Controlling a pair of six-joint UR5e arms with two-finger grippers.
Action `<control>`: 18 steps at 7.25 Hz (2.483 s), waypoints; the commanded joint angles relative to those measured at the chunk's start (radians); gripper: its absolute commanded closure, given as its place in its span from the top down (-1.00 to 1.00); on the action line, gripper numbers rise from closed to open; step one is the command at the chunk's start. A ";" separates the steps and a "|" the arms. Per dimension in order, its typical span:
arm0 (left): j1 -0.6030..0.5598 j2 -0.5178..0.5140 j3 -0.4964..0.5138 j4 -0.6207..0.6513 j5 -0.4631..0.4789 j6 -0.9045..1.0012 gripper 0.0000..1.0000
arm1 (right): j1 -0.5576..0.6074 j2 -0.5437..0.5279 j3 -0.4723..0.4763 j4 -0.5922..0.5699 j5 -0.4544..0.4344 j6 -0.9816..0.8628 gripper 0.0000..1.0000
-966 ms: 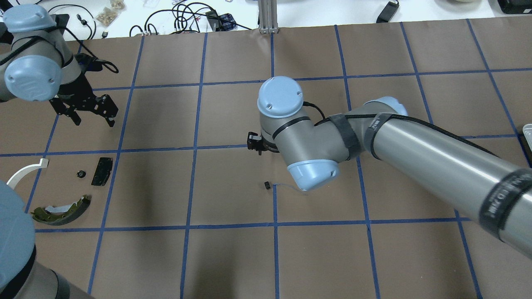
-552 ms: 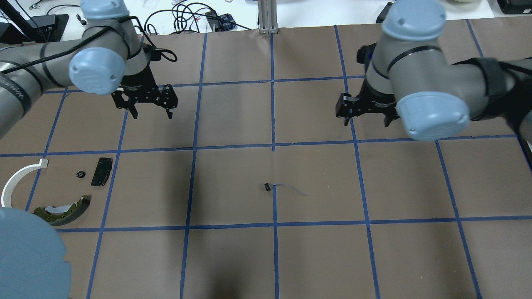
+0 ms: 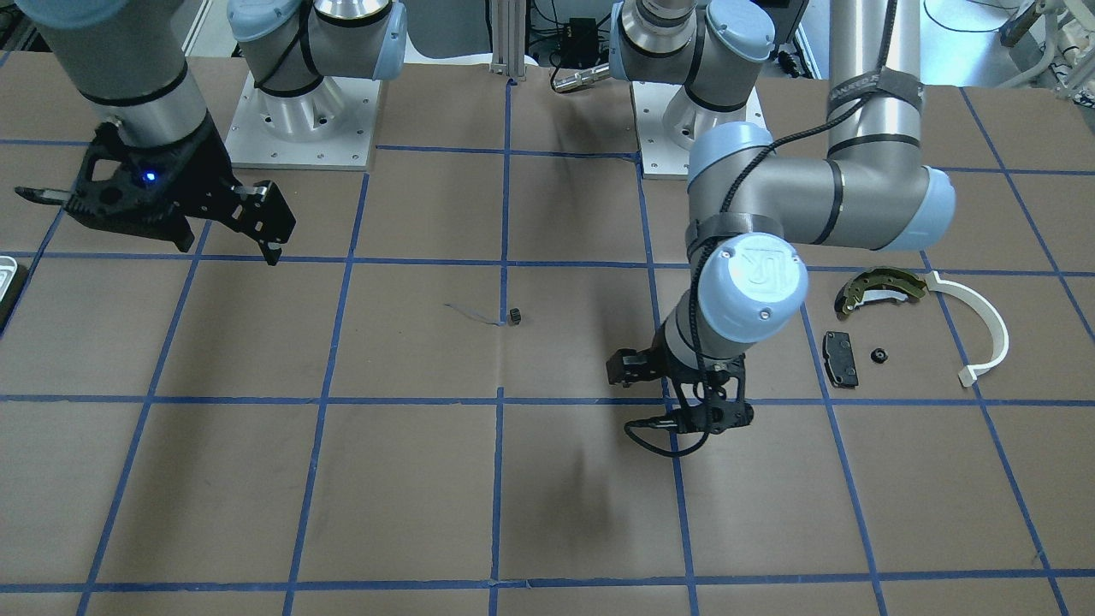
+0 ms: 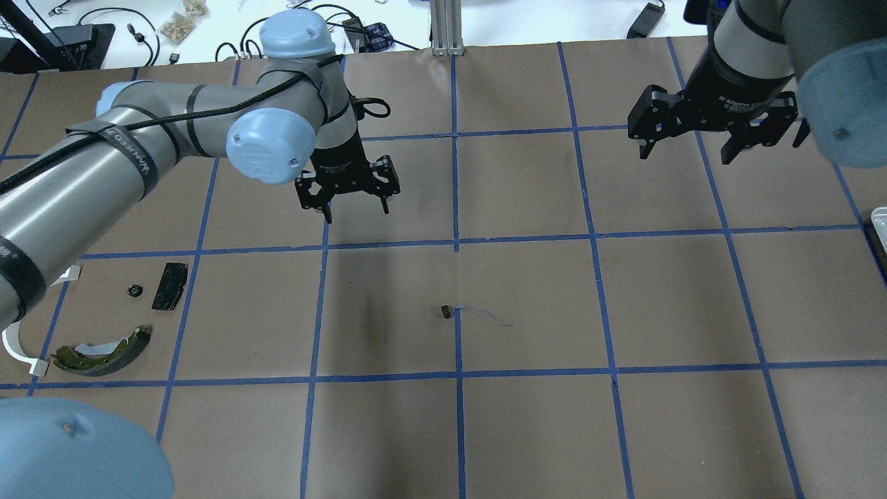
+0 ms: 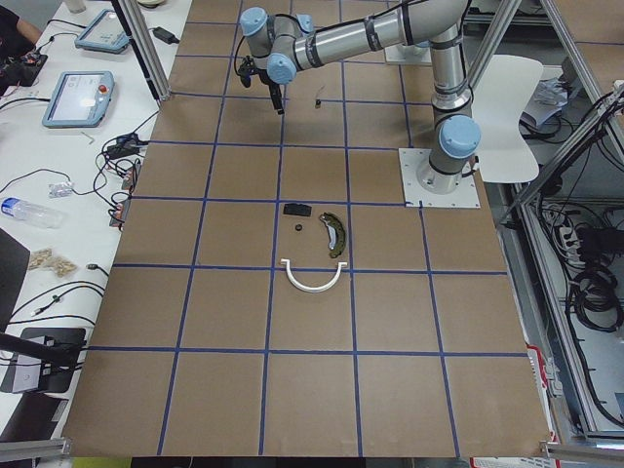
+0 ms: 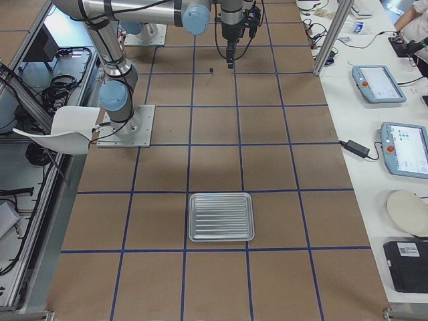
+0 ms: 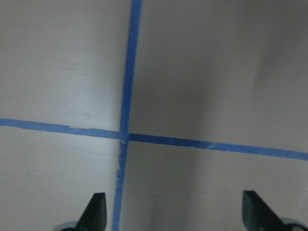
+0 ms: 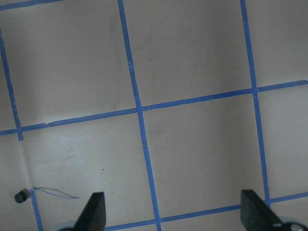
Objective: Place bearing gear from tray to pile
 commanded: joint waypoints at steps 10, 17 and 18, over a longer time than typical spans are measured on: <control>-0.188 -0.088 -0.131 0.097 -0.102 -0.175 0.53 | 0.076 0.001 0.025 0.045 0.002 -0.063 1.00; -0.188 -0.067 -0.162 0.095 -0.119 -0.181 -0.89 | 0.084 -0.007 0.038 -0.009 0.051 -0.069 1.00; -0.184 -0.070 -0.161 0.097 -0.117 -0.183 -1.00 | 0.087 -0.007 0.038 -0.006 0.053 -0.069 1.00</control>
